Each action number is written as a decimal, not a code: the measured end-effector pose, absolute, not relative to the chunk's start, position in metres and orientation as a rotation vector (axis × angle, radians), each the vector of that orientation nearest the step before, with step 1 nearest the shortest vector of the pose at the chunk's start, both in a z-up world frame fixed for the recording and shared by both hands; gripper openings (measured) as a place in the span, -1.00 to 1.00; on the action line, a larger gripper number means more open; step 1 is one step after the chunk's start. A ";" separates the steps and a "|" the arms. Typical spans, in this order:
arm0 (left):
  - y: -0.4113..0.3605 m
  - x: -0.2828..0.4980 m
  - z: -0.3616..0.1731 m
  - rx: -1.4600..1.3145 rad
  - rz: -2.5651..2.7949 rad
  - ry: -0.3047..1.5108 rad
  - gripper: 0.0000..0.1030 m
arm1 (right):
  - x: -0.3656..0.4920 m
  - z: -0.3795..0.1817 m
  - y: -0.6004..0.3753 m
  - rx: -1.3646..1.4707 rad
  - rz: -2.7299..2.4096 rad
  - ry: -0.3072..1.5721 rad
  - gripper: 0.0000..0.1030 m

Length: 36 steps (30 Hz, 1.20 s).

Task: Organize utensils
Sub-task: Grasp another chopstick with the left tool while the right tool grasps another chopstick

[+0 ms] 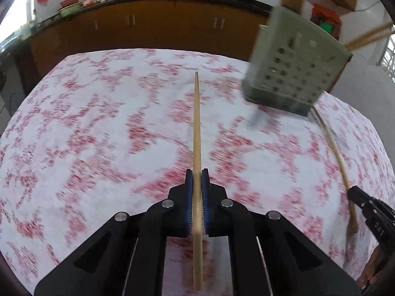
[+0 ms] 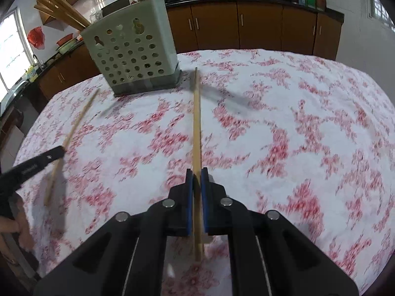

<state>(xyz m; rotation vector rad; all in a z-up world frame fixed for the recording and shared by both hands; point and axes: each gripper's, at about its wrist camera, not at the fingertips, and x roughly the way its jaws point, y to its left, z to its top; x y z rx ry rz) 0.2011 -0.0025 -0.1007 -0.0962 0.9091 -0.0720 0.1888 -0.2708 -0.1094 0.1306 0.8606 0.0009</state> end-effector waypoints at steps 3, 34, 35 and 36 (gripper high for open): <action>0.000 0.200 -0.101 -0.088 -0.079 0.892 -0.83 | 0.195 -0.110 -0.274 0.130 -0.024 0.842 -0.84; 0.003 0.199 -0.100 -0.109 -0.089 0.877 -0.83 | 0.196 -0.111 -0.272 0.110 -0.034 0.842 -0.84; 0.003 0.199 -0.100 -0.108 -0.089 0.877 -0.83 | 0.196 -0.111 -0.272 0.110 -0.034 0.842 -0.84; 0.003 0.199 -0.100 -0.108 -0.089 0.877 -0.83 | 0.196 -0.111 -0.272 0.110 -0.034 0.842 -0.84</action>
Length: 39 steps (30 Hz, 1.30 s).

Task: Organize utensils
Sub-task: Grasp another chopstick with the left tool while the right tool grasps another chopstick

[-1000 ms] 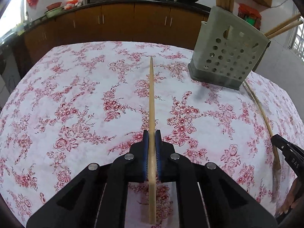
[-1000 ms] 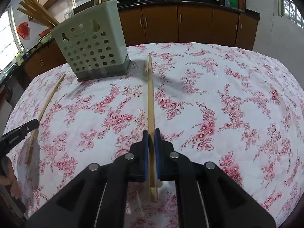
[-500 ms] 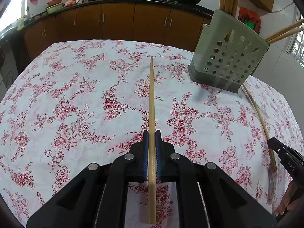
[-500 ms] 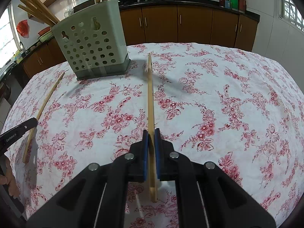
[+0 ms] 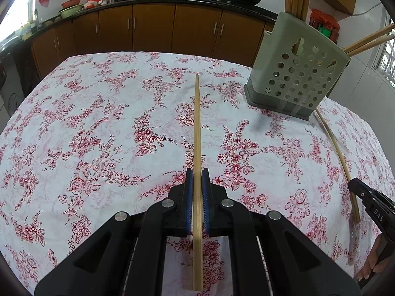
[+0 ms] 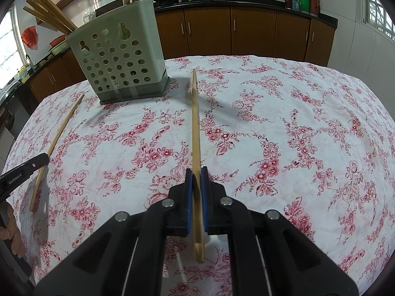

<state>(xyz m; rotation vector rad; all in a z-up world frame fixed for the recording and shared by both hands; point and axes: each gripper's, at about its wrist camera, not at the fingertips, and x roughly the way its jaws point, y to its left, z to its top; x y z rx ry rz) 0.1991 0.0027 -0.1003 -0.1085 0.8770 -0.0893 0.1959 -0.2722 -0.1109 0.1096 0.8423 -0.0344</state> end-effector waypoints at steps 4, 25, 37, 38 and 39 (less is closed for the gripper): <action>0.003 0.199 -0.100 -0.108 -0.089 0.877 -0.83 | 0.196 -0.111 -0.272 0.110 -0.034 0.842 -0.84; 0.002 0.199 -0.100 -0.108 -0.086 0.876 -0.83 | 0.196 -0.111 -0.271 0.119 -0.029 0.842 -0.84; 0.002 0.199 -0.100 -0.109 -0.086 0.875 -0.83 | 0.196 -0.111 -0.272 0.124 -0.027 0.841 -0.84; 0.002 0.199 -0.100 -0.109 -0.086 0.875 -0.83 | 0.196 -0.111 -0.272 0.124 -0.027 0.841 -0.84; 0.002 0.199 -0.100 -0.110 -0.086 0.875 -0.83 | 0.196 -0.111 -0.272 0.124 -0.026 0.841 -0.84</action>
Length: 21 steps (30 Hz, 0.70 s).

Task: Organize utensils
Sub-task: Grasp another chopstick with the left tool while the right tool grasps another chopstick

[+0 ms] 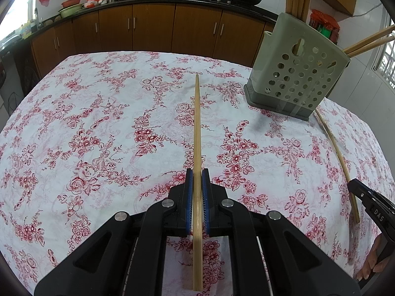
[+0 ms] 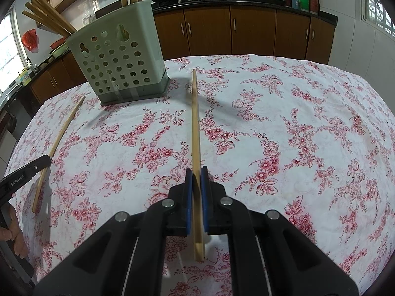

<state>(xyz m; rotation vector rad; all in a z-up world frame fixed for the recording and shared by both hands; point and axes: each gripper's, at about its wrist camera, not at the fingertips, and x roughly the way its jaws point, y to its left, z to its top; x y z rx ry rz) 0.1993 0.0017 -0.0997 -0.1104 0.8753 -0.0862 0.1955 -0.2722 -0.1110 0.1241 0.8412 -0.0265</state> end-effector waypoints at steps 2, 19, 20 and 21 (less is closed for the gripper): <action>0.001 0.199 -0.100 -0.112 -0.086 0.875 -0.83 | 0.195 -0.111 -0.273 0.124 -0.026 0.841 -0.84; 0.001 0.199 -0.100 -0.106 -0.083 0.874 -0.83 | 0.195 -0.112 -0.273 0.133 -0.022 0.840 -0.83; 0.001 0.199 -0.100 -0.105 -0.083 0.874 -0.83 | 0.195 -0.112 -0.272 0.134 -0.022 0.840 -0.83; 0.001 0.199 -0.100 -0.104 -0.082 0.874 -0.83 | 0.195 -0.112 -0.273 0.134 -0.022 0.840 -0.83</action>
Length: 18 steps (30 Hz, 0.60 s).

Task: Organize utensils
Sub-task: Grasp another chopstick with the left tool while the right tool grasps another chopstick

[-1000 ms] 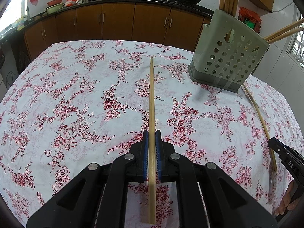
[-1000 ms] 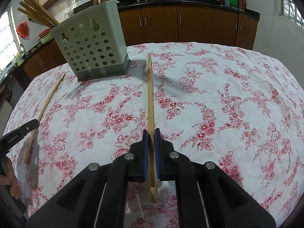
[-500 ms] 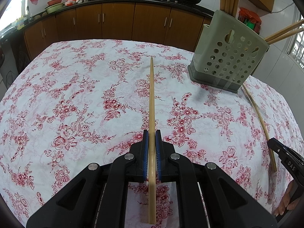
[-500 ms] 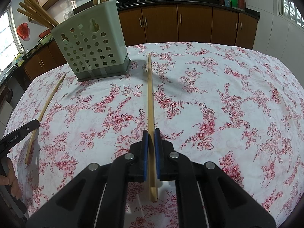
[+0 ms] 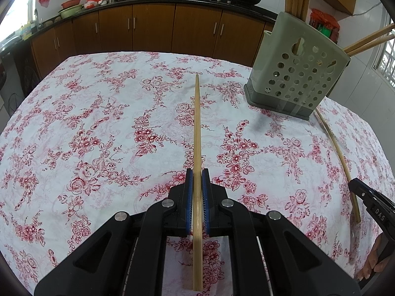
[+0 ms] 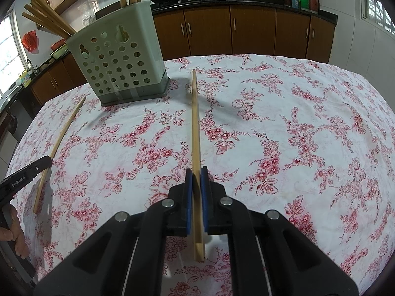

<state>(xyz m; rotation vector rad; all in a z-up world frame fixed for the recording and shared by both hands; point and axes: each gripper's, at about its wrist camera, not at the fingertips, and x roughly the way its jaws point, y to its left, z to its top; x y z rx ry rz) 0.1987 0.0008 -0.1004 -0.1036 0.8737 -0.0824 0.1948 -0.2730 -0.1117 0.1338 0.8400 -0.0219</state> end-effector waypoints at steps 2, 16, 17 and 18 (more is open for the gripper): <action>0.000 0.199 -0.100 -0.101 -0.082 0.874 -0.83 | 0.195 -0.112 -0.273 0.134 -0.022 0.840 -0.84; 0.002 0.200 -0.101 -0.092 -0.081 0.873 -0.83 | 0.195 -0.111 -0.275 0.144 -0.016 0.839 -0.83; 0.001 0.199 -0.101 -0.072 -0.084 0.874 -0.83 | 0.194 -0.111 -0.275 0.141 -0.017 0.839 -0.83; -0.002 0.198 -0.101 -0.030 -0.086 0.876 -0.83 | 0.192 -0.111 -0.274 0.134 -0.018 0.841 -0.84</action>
